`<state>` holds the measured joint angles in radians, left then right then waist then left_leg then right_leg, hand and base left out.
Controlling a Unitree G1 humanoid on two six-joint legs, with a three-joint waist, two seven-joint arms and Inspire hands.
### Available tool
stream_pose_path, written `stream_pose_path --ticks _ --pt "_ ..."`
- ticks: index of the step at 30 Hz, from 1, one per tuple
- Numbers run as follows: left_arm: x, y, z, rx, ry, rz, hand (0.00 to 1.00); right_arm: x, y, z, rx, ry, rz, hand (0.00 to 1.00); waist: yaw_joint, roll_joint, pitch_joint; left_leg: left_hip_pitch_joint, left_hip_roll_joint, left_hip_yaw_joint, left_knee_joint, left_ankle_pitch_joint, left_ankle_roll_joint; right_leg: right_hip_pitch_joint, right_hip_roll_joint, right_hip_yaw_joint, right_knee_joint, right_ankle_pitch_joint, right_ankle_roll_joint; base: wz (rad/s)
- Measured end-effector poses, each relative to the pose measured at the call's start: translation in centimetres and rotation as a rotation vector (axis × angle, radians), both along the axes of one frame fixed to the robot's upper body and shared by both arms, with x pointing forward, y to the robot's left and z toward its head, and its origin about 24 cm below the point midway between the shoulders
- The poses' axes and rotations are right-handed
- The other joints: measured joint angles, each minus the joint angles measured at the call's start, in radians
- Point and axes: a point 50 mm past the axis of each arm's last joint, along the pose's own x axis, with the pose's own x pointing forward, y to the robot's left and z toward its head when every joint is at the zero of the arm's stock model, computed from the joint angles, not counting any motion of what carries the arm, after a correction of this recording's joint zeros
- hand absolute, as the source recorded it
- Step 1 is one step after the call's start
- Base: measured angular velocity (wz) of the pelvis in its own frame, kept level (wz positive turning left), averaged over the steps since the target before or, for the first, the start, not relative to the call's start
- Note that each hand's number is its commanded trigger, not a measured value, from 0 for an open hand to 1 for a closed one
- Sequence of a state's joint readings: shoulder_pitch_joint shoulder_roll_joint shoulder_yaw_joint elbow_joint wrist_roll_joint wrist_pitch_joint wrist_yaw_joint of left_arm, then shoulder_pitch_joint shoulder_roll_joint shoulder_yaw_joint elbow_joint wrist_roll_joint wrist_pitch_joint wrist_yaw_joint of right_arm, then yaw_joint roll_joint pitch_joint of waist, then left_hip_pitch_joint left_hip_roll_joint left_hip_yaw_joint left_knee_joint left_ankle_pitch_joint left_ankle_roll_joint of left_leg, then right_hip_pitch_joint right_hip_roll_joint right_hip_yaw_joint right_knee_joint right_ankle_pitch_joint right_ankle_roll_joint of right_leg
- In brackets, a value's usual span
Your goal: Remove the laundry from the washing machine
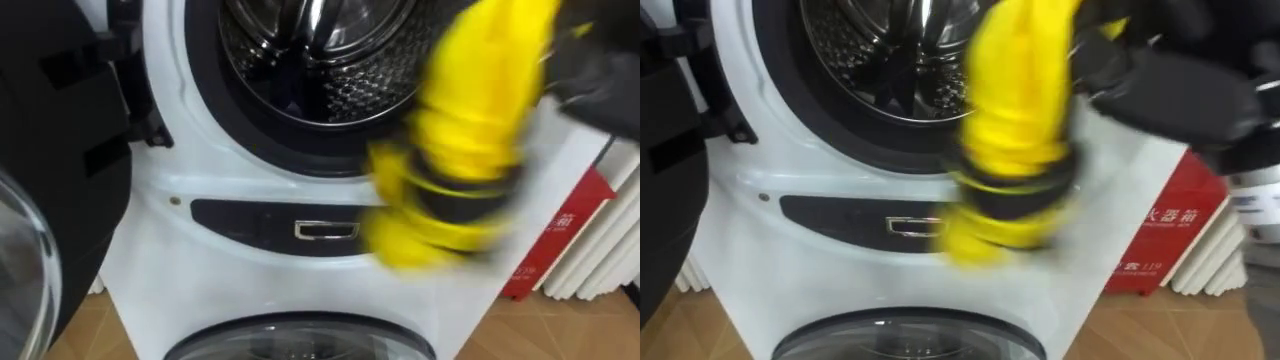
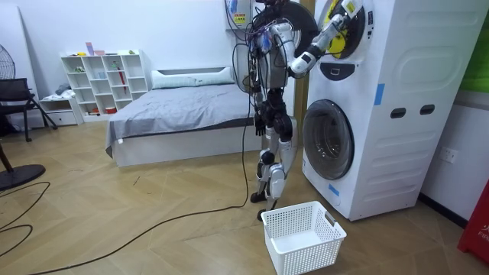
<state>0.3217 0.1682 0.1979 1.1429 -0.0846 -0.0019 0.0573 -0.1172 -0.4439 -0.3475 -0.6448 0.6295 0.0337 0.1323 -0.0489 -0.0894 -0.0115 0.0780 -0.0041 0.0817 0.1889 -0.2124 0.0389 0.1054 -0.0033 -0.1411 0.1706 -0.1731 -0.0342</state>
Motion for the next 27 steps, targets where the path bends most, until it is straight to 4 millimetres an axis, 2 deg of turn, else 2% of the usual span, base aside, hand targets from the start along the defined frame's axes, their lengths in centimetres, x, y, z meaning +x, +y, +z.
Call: stream_pose_path --ticks 4,7,9,11,16,18,20,22,23,25,27 --pt "-0.5 0.1 0.0 0.0 0.015 0.02 0.0 -0.4 -0.5 0.4 0.026 -0.025 -0.002 1.0 -0.007 -0.001 -0.0003 0.002 0.006 0.017 0.002 -0.003 -0.003 -0.005 0.003 0.003 0.0 0.0 0.0 -0.09" --pt "-0.9 0.3 0.1 0.01 0.012 0.053 0.0 -0.9 -1.7 0.9 0.057 -0.053 -0.042 1.0 -0.029 -0.005 -0.0011 0.0 0.008 0.018 0.01 -0.005 -0.004 -0.01 0.005 0.007 -0.001 0.0 -0.001 -0.02" --pt "-0.9 0.5 0.2 0.02 0.008 0.072 0.0 -1.5 -2.8 1.2 0.124 -0.072 -0.039 1.0 -0.036 -0.004 -0.0008 0.0 0.01 0.028 0.009 -0.006 -0.006 -0.02 0.008 0.024 -0.001 0.001 -0.001 -0.15" --pt "-1.0 0.7 0.3 0.035 0.006 0.078 0.0 -2.2 -3.9 0.8 0.2 -0.062 -0.041 1.0 -0.038 -0.004 -0.0014 0.004 0.011 0.033 0.006 -0.009 -0.007 -0.019 0.01 0.03 0.0 0.001 -0.001 -0.13" --pt "-1.2 1.0 0.4 0.055 0.009 0.087 0.0 -3.3 -6.7 -0.3 0.325 -0.011 -0.128 1.0 -0.077 0.001 -0.0005 0.005 0.014 0.057 0.002 -0.014 -0.005 -0.021 0.012 0.049 0.002 0.001 -0.001 -0.14" --pt "-1.1 1.2 0.5 0.063 0.002 0.104 0.0 -3.5 -8.0 -1.5 0.35 0.046 -0.18 1.0 -0.089 0.004 -0.0009 0.015 0.019 0.084 -0.004 -0.017 -0.006 -0.035 0.017 0.074 0.007 0.001 -0.001 -0.3" --pt "-1.1 1.2 0.5 0.067 0.001 0.108 0.0 -3.3 -8.9 -2.7 0.363 0.103 -0.218 1.0 -0.092 0.007 0.0025 0.018 0.025 0.113 -0.006 -0.021 -0.008 -0.039 0.024 0.104 0.019 0.001 -0.002 -0.47" --pt "-0.8 1.3 0.5 0.08 -0.008 0.106 0.0 -3.3 -9.8 -4.1 0.372 0.17 -0.274 1.0 -0.104 0.005 0.001 0.02 0.029 0.138 -0.006 -0.026 -0.008 -0.043 0.027 0.116 0.02 0.001 -0.002 -0.35" --pt "-0.5 1.4 0.5 0.083 -0.013 0.104 0.0 -3.3 -10.2 -4.8 0.365 0.208 -0.308 1.0 -0.11 0.013 0.0031 0.021 0.03 0.151 -0.007 -0.026 -0.008 -0.05 0.03 0.129 0.024 0.001 -0.002 -0.4" --pt "0.5 1.4 0.4 0.082 -0.028 0.083 0.0 -3.3 -10.5 -6.1 0.352 0.267 -0.351 1.0 -0.11 0.013 0.0066 0.024 0.034 0.177 -0.008 -0.029 -0.01 -0.065 0.039 0.169 0.038 0.002 -0.004 -0.51" --pt "1.8 1.5 0.4 0.078 -0.051 0.056 0.0 -3.0 -10.2 -7.5 0.326 0.361 -0.362 1.0 -0.107 0.013 0.0184 0.036 0.04 0.225 -0.018 -0.03 -0.011 -0.087 0.048 0.204 0.055 0.003 -0.005 -0.59"
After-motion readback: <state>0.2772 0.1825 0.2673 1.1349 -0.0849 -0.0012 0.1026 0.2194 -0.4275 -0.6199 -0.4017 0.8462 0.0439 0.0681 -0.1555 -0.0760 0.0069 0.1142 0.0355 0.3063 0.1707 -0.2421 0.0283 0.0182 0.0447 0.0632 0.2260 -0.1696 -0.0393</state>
